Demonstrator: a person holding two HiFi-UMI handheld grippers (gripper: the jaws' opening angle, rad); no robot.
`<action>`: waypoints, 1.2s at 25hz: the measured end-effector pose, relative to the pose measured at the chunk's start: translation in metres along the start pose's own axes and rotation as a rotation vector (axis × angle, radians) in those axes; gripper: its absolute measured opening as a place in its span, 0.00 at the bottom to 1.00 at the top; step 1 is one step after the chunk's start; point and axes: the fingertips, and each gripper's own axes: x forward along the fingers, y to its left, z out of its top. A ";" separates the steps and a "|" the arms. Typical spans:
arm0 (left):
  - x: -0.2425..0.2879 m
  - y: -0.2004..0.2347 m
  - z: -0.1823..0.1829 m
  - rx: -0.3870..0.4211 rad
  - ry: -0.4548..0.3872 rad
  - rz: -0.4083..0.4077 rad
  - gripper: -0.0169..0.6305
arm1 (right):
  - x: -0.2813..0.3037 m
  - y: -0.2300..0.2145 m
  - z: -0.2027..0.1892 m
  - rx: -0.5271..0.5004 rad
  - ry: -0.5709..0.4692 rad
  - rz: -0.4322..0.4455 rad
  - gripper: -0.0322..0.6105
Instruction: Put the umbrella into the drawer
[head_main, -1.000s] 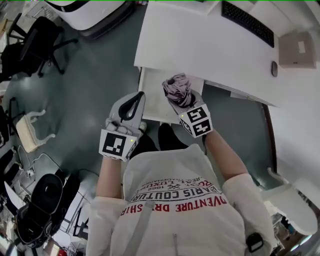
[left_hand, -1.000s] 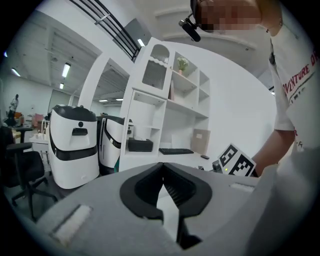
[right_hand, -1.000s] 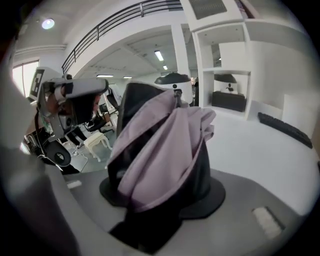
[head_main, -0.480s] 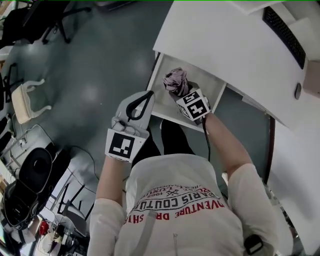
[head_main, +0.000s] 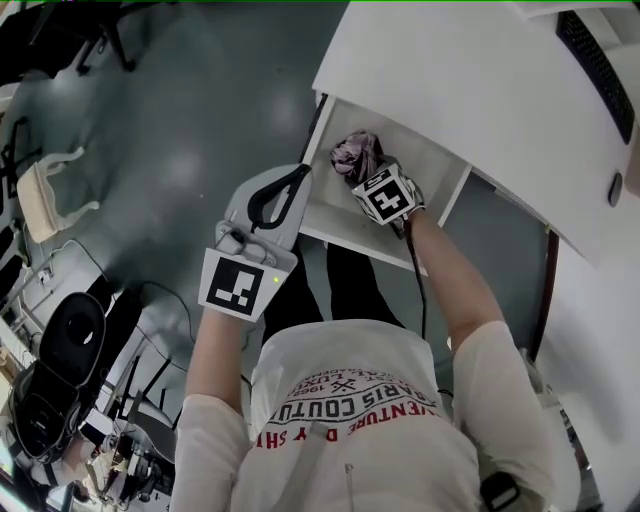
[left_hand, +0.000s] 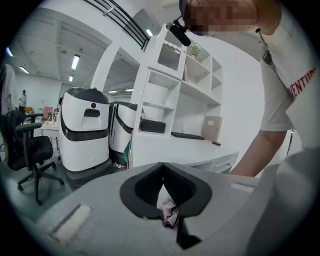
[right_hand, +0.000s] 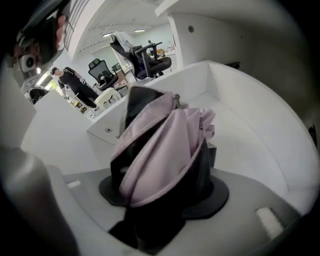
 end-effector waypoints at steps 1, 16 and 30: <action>0.002 0.000 -0.001 -0.002 0.003 -0.003 0.04 | 0.002 -0.001 -0.001 0.008 0.002 0.004 0.41; -0.002 -0.016 0.040 0.063 0.005 -0.049 0.04 | -0.091 0.006 0.051 0.039 -0.198 -0.086 0.62; -0.029 -0.034 0.113 0.146 -0.065 -0.082 0.04 | -0.247 0.006 0.102 0.172 -0.546 -0.267 0.05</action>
